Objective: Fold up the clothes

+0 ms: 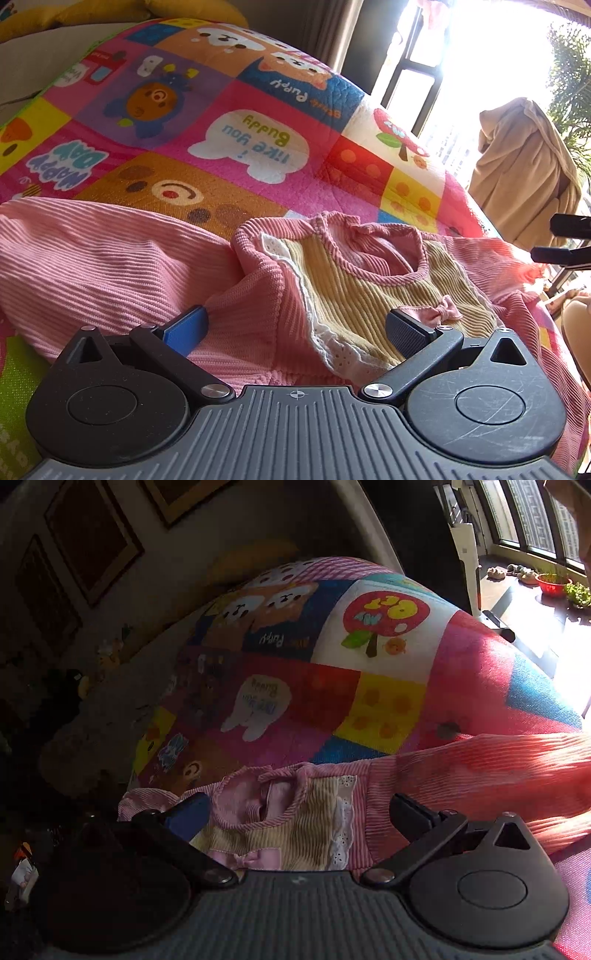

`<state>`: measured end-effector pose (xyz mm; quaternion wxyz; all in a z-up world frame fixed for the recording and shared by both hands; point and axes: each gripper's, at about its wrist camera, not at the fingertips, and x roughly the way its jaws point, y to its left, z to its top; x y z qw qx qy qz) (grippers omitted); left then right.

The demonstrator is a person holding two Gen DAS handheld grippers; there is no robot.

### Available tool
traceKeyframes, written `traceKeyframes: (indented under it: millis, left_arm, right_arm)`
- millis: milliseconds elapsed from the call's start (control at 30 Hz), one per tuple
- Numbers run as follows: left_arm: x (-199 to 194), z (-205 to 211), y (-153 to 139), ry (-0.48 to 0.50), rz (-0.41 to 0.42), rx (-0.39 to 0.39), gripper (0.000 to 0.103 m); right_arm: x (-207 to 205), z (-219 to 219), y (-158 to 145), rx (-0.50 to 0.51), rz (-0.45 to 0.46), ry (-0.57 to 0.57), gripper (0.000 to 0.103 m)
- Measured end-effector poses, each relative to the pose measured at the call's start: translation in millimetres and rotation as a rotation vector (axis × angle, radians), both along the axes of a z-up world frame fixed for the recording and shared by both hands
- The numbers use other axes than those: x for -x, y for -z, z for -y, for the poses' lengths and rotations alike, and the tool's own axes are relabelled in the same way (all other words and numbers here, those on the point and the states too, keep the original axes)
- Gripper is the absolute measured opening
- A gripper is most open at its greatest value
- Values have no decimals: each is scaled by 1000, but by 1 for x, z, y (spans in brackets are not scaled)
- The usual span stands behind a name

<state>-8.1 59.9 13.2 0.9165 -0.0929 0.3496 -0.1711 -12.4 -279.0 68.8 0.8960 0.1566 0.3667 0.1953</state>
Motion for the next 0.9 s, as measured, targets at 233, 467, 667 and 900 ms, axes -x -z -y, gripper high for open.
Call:
traceKeyframes:
  millis: [233, 467, 667, 900]
  left_arm:
    - [0, 10, -1, 18, -1, -75, 103]
    - [9, -19, -14, -50, -11, 39, 103]
    - [11, -99, -23, -432, -52, 101, 103]
    - [-21, -149, 4, -582, -173, 243, 103]
  right_arm:
    - [11, -30, 53, 147, -44, 46, 103]
    - [24, -43, 63, 242, 53, 52, 103]
    - [24, -52, 64, 313, 70, 55, 103]
    - [24, -49, 65, 296, 67, 59, 103]
